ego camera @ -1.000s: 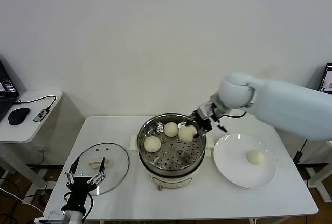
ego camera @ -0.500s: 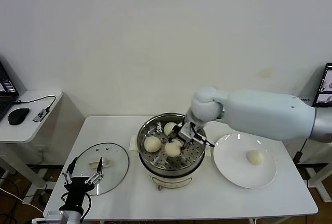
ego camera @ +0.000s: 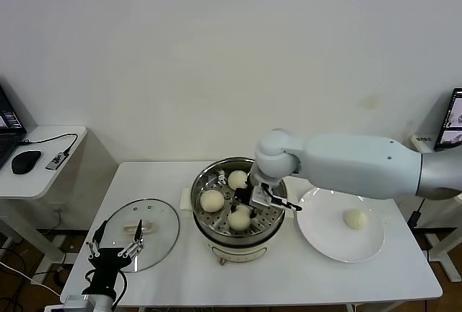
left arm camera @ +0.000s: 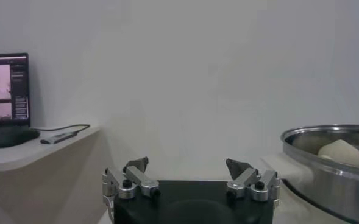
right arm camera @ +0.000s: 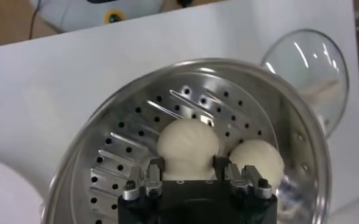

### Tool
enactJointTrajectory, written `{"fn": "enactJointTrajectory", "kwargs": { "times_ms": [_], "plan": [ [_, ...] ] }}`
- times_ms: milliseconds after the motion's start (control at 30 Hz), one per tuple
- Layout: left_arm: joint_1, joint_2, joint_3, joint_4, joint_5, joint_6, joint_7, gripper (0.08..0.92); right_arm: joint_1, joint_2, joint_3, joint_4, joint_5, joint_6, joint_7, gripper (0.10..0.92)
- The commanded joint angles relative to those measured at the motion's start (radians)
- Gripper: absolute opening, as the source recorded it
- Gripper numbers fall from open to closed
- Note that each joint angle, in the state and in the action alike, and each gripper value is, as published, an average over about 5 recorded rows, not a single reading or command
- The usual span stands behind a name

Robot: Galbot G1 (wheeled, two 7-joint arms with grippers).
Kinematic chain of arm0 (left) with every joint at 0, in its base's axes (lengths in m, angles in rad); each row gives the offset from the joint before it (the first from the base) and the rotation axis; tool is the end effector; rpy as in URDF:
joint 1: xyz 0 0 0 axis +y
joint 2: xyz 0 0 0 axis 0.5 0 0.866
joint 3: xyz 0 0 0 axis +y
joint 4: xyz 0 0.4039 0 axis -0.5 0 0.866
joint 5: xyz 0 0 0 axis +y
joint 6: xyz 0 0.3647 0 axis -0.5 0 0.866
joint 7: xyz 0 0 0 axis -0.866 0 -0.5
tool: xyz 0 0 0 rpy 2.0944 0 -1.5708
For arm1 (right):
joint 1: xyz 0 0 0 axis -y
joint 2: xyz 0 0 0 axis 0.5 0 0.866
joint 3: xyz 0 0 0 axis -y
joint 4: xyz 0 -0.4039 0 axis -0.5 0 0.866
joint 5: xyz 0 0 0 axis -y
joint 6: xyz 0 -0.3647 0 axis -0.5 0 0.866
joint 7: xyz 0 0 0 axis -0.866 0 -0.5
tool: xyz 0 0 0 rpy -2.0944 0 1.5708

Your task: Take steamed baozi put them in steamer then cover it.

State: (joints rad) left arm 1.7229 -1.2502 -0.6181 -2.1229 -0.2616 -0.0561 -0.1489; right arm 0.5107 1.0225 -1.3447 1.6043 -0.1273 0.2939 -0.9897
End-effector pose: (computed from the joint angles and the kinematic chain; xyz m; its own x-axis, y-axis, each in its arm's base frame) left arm 0.1208 0.0948 -0.3436 -0.9967 -0.0563 0.0582 -0.0529 0.9969 0.0584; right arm 0.5145 0.0932 -0.1135 -0.0595 -0.2507 0.9662 -0.1879 -0.9478 -0.2575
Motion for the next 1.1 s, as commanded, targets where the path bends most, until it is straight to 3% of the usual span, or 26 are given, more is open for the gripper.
{"fn": "enactJointTrajectory", "kwargs": {
  "times_ms": [33,267,400,500,833,967,1100],
  "plan": [
    [-0.003,0.0,0.003,0.006,0.002,0.0,0.0,0.823,-0.007,-0.012,0.003,0.005,-0.026,0.059,0.007,0.52],
    [-0.007,0.006,0.005,0.001,0.007,0.002,0.001,0.823,0.019,-0.067,0.058,-0.002,-0.003,0.033,0.039,0.666],
    [-0.012,0.014,0.003,0.002,0.007,0.002,0.001,0.823,0.04,-0.132,0.097,0.005,0.057,-0.079,0.039,0.777],
    [-0.016,0.02,0.004,0.005,0.008,0.002,0.002,0.823,0.055,-0.199,0.114,0.012,0.144,-0.21,0.038,0.815],
    [-0.033,0.044,0.015,0.02,0.008,0.001,0.004,0.823,0.002,-0.53,0.186,0.098,0.31,-0.608,0.006,0.823],
    [-0.041,0.048,0.023,0.026,0.007,-0.001,0.005,0.823,-0.069,-0.619,0.231,0.107,0.294,-0.639,-0.002,0.823],
    [-0.042,0.052,0.026,0.025,0.007,-0.002,0.006,0.823,-0.152,-0.665,0.283,0.057,0.191,-0.576,-0.047,0.823]
  ]
}}
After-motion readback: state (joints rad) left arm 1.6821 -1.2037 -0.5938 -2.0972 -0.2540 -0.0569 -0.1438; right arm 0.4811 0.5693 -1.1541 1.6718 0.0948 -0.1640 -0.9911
